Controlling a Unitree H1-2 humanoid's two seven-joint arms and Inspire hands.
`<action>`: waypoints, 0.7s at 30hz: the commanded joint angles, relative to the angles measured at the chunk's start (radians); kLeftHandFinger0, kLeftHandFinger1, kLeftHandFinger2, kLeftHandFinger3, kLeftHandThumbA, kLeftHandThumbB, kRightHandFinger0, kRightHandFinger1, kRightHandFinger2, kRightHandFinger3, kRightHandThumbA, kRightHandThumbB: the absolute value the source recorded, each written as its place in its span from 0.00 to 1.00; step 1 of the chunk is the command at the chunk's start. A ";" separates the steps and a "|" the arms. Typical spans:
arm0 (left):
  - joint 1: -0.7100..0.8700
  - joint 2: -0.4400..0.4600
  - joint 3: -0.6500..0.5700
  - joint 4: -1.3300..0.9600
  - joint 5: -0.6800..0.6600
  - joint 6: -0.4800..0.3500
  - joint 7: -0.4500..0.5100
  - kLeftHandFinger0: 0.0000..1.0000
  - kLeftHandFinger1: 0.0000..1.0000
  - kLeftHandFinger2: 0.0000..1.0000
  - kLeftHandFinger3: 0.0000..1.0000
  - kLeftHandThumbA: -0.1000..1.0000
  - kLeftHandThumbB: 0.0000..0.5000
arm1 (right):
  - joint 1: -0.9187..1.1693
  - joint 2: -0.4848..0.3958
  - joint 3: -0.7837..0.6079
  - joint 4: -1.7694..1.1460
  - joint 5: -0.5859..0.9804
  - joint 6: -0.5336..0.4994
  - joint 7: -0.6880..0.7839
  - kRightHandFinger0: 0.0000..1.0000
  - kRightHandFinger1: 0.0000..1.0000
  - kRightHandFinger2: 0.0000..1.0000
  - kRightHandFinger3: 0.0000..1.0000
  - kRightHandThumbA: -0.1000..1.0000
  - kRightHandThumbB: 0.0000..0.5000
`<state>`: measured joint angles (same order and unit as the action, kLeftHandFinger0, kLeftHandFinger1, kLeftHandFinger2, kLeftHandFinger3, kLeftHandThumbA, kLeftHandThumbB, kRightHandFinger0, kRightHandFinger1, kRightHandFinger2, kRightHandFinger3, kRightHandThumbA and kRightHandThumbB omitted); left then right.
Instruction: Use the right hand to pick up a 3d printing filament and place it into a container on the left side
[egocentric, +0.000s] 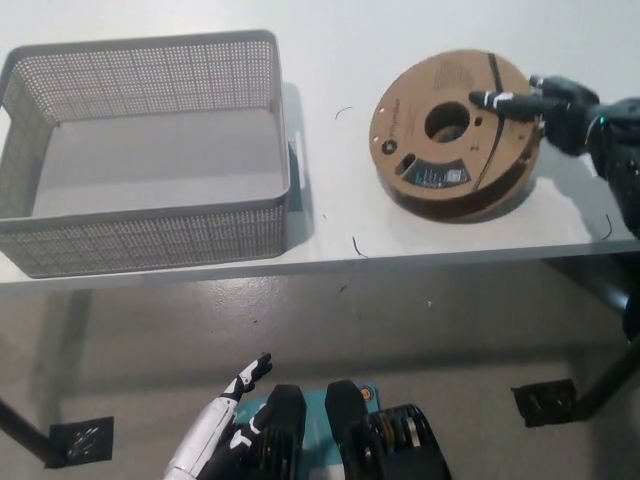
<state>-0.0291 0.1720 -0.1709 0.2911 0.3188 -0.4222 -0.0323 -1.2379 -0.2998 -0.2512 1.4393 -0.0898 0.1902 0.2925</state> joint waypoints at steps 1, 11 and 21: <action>-0.002 0.006 -0.009 -0.020 -0.002 -0.025 -0.002 1.00 1.00 1.00 1.00 1.00 0.63 | -0.116 -0.007 -0.214 -0.015 0.277 0.086 -0.034 0.00 0.21 0.71 1.00 0.00 0.22; 0.000 0.006 -0.011 -0.021 -0.007 -0.026 -0.008 1.00 1.00 1.00 1.00 1.00 0.60 | -0.181 -0.010 -0.400 -0.014 0.355 0.121 -0.016 0.00 0.05 0.57 0.38 0.00 0.24; -0.004 0.010 -0.008 -0.021 -0.007 -0.030 -0.006 1.00 1.00 1.00 1.00 1.00 0.59 | -0.294 0.031 -0.419 -0.034 0.359 0.145 -0.029 0.00 0.11 0.67 1.00 0.00 0.13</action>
<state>-0.0290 0.1721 -0.1719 0.2914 0.3189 -0.4224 -0.0333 -1.3253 -0.2726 -0.6526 1.4543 0.1556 0.3096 0.2510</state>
